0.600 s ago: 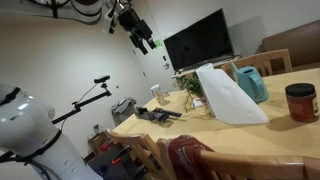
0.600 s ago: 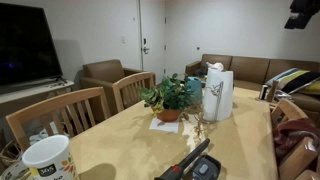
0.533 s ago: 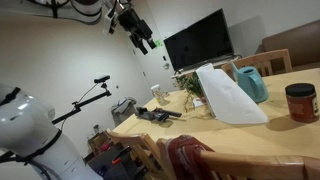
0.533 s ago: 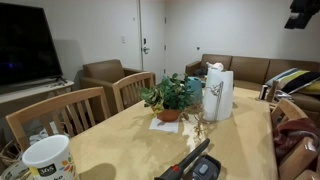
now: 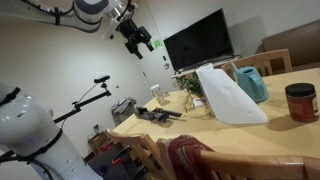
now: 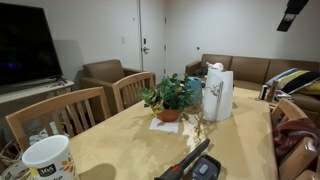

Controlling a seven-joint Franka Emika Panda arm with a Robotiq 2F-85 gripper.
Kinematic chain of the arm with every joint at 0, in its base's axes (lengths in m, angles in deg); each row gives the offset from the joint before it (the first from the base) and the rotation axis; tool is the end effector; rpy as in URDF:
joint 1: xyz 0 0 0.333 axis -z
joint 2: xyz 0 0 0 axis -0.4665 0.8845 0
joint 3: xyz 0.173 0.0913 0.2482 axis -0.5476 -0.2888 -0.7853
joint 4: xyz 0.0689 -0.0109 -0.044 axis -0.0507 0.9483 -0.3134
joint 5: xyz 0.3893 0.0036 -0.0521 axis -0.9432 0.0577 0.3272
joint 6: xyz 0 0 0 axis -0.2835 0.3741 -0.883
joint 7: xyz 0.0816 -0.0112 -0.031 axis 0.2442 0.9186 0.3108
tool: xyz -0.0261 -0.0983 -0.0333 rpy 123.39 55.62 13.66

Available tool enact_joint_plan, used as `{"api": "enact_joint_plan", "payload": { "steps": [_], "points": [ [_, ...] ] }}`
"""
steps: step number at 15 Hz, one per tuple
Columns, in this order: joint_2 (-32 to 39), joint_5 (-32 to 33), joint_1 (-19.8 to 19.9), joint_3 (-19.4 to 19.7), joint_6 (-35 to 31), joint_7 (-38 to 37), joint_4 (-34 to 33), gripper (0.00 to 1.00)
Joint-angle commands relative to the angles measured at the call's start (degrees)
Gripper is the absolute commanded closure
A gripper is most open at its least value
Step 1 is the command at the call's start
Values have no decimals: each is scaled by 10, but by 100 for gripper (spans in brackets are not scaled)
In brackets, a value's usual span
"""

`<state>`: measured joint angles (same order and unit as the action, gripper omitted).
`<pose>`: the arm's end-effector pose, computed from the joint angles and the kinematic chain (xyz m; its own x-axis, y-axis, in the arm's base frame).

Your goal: Detach the vacuum head from the vacuum

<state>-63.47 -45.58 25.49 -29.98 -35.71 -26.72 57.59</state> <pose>0.4403 0.0109 0.5275 0.9397 0.2727 0.2064 0.2545 -0.9607 0.1108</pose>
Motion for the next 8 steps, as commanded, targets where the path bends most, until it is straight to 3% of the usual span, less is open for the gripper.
{"api": "enact_joint_plan", "payload": {
  "steps": [1,3,6,8],
  "points": [
    [34,41,-19,-28,-49,19,6,0],
    [62,59,-29,-38,-81,24,12,0],
    [101,54,-41,-39,-66,53,1,0],
    [90,52,-38,-43,-65,27,12,0]
  ]
}}
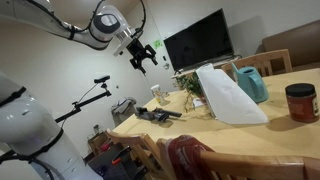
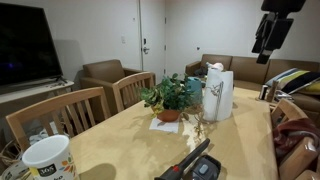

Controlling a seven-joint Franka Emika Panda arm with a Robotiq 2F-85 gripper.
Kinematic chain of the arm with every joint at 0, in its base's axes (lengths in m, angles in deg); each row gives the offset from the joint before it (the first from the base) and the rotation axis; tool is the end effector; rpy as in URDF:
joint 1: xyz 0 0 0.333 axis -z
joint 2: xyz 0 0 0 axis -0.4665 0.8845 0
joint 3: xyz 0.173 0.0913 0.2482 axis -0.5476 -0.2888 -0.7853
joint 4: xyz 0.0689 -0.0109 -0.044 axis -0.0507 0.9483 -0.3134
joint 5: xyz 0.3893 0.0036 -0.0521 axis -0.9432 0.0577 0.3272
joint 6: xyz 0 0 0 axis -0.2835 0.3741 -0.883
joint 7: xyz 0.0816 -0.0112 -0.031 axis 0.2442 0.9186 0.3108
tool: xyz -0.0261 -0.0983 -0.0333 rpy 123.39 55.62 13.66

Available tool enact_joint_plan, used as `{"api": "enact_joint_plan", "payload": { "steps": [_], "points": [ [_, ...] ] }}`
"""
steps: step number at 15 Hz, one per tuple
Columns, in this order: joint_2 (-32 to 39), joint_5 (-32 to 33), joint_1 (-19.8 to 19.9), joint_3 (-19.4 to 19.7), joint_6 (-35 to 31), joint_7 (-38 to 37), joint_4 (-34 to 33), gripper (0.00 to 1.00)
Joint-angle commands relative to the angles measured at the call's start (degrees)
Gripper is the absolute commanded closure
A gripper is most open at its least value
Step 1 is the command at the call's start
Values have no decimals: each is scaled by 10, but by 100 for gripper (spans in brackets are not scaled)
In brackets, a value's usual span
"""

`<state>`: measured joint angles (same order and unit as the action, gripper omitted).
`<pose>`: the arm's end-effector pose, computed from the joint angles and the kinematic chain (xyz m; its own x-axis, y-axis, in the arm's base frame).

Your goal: Detach the vacuum head from the vacuum

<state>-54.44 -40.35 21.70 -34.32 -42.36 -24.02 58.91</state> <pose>0.4656 0.0784 0.4565 0.8585 0.5016 0.1072 0.4764 -0.8572 0.1954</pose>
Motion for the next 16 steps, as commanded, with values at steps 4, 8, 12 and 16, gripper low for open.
{"api": "enact_joint_plan", "payload": {
  "steps": [4,8,12,16],
  "points": [
    [-1,0,0,0,1,0,-2,0],
    [21,-2,-8,1,-24,28,3,0],
    [73,-18,-34,-4,-103,101,16,0],
    [140,-42,-50,-19,-160,149,18,42]
  ]
}}
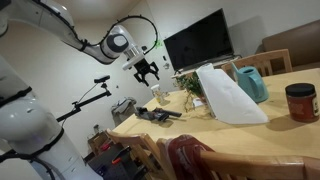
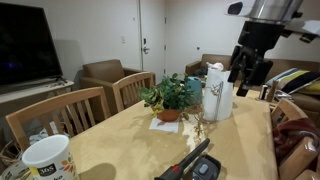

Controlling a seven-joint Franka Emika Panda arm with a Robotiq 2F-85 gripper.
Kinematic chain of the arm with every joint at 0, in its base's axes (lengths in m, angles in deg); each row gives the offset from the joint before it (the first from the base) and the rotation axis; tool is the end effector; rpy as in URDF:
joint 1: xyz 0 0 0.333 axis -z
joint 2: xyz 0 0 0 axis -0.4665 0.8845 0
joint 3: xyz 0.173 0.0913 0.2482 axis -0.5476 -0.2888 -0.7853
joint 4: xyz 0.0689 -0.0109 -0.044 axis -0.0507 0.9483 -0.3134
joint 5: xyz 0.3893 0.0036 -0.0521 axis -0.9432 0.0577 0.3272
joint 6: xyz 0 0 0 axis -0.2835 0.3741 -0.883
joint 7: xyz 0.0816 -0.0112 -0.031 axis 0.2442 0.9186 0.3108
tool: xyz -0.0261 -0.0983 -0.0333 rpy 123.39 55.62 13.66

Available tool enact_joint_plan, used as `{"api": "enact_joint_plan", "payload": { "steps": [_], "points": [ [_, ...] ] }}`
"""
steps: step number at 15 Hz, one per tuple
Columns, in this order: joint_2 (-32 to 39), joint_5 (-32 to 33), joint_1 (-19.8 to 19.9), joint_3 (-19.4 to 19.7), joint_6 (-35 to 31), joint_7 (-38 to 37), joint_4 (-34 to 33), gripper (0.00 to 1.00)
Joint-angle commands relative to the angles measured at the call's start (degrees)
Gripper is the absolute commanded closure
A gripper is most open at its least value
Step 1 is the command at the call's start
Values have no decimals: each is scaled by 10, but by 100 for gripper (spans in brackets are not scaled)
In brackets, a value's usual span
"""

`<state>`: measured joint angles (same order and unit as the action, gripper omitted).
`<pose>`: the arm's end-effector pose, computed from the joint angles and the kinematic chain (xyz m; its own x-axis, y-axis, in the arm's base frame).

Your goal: Detach the vacuum head from the vacuum

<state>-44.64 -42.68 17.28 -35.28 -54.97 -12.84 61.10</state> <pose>0.4792 0.1323 0.3783 0.6816 0.7239 0.1063 0.7058 -0.6888 0.1654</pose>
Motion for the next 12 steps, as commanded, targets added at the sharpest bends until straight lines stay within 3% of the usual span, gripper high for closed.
{"api": "enact_joint_plan", "payload": {
  "steps": [1,3,4,5,7,10,11,12],
  "points": [
    [58,-25,-8,-16,-40,52,-5,51],
    [84,-24,-10,-32,-55,64,-7,66],
    [63,-15,0,-31,-36,43,-1,73],
    [73,-15,0,-36,-38,43,-1,55],
    [76,-15,1,-37,-38,42,-1,70],
    [73,-15,3,-36,-38,42,-2,73],
    [73,-15,3,-36,-38,42,-2,93],
    [77,-16,2,-37,-38,44,-4,96]
  ]
}}
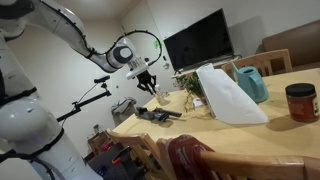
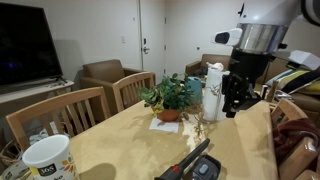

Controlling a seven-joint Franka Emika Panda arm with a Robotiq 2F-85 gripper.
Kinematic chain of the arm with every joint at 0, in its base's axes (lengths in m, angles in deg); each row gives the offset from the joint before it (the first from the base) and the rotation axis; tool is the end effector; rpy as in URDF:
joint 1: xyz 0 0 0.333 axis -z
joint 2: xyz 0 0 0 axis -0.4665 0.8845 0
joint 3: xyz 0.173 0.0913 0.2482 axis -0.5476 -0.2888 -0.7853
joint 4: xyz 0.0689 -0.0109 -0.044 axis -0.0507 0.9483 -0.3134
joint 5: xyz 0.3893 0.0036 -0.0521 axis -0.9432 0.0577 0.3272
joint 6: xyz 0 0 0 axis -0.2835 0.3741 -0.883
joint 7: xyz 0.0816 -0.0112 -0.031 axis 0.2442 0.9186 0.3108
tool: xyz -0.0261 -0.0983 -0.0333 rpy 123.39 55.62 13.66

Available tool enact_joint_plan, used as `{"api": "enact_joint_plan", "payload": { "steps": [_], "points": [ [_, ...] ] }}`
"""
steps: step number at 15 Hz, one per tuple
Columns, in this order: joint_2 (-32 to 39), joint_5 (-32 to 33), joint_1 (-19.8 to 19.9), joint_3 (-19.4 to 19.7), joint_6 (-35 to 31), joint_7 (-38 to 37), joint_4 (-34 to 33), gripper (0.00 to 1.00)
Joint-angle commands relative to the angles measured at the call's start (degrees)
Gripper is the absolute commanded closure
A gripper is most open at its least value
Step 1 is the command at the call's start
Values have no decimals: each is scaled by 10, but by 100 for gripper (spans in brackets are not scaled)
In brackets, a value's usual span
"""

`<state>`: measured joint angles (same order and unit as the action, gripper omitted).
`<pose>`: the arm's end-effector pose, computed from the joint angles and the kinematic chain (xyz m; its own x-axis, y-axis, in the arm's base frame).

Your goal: Detach the vacuum head from the vacuum

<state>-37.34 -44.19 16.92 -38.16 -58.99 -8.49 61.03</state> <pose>0.4793 0.1628 0.3223 0.5967 0.7995 0.0685 0.7917 -0.6005 0.1125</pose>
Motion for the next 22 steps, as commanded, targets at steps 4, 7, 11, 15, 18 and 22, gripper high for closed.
{"api": "enact_joint_plan", "payload": {
  "steps": [4,7,11,15,18,22],
  "points": [
    [65,-7,-5,-29,1,24,-31,100],
    [119,-5,-3,-52,0,43,-58,100],
    [175,12,2,-69,5,42,-94,100],
    [222,15,5,-78,-9,49,-125,100],
    [247,8,10,-92,-13,71,-148,100],
    [252,7,10,-100,-5,69,-150,99]
  ]
}}
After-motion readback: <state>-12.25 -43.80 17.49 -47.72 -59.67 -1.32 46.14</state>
